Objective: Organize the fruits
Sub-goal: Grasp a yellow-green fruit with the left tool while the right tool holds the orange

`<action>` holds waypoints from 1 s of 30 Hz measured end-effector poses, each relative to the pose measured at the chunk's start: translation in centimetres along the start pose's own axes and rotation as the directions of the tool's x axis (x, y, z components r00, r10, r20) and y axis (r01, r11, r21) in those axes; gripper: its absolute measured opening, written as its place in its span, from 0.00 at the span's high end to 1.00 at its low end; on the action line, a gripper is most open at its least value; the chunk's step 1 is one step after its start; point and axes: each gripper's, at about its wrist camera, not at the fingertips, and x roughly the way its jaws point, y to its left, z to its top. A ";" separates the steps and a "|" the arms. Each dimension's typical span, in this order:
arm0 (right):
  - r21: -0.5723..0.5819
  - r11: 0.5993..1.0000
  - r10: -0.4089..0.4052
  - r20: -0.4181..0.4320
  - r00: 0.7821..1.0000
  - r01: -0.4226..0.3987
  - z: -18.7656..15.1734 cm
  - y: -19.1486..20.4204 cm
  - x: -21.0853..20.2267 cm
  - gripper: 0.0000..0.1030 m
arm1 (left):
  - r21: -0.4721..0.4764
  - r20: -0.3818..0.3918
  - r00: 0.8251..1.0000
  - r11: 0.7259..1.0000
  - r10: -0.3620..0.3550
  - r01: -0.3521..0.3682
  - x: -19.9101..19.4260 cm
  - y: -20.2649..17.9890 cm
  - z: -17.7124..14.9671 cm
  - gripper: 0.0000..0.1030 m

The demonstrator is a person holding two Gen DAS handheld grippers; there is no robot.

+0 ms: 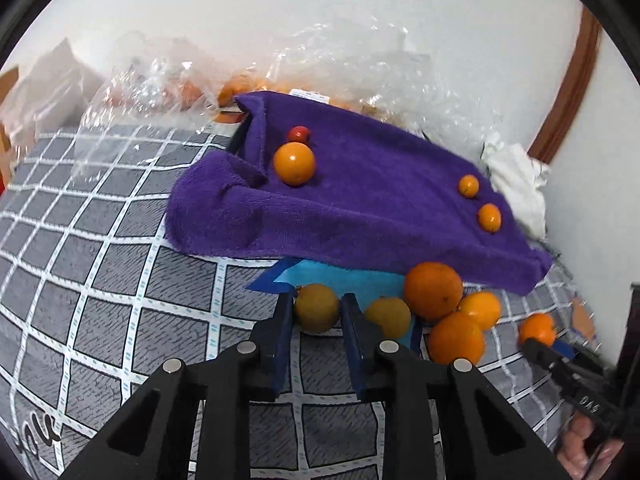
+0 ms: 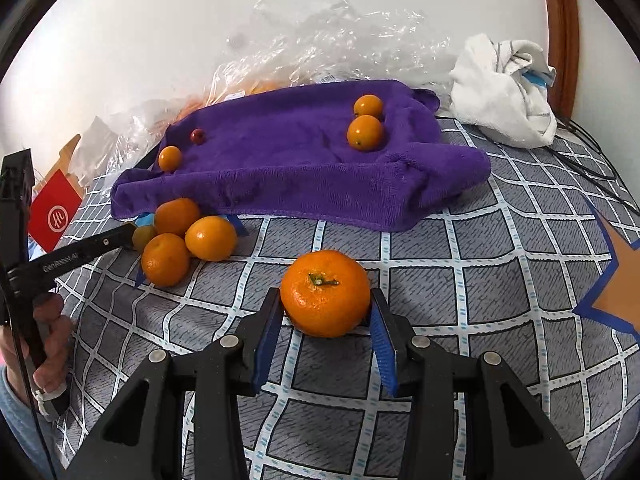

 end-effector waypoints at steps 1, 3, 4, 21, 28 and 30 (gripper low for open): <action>0.001 1.000 -0.002 0.001 1.000 0.002 0.0 0.0 0.0 0.58 | -0.010 0.005 1.000 1.000 0.000 0.000 -0.2 0.3 -0.1 0.77; 0.000 1.000 -0.007 0.002 1.000 0.007 0.0 0.1 0.0 0.58 | -0.014 0.022 1.000 1.000 -0.008 0.009 -0.4 0.2 -0.1 0.77; -0.002 1.000 -0.009 0.002 1.000 0.009 0.0 0.1 0.0 0.59 | -0.006 0.035 0.999 1.000 -0.017 0.017 -0.7 0.1 -0.1 0.77; 0.060 0.997 0.037 0.054 0.998 -0.040 -0.1 -1.1 -1.2 0.59 | -0.003 0.133 0.991 0.999 -0.032 0.032 -2.5 0.3 0.2 0.77; 0.089 0.994 0.054 0.063 0.997 -0.059 0.0 -1.7 -1.4 0.59 | -0.016 0.143 0.989 0.999 -0.046 0.048 -2.8 0.6 0.3 0.77; 0.103 0.993 0.051 0.065 0.997 -0.058 0.0 -2.0 -1.5 0.59 | -0.012 0.138 0.989 0.999 -0.051 0.053 -2.7 0.5 0.2 0.77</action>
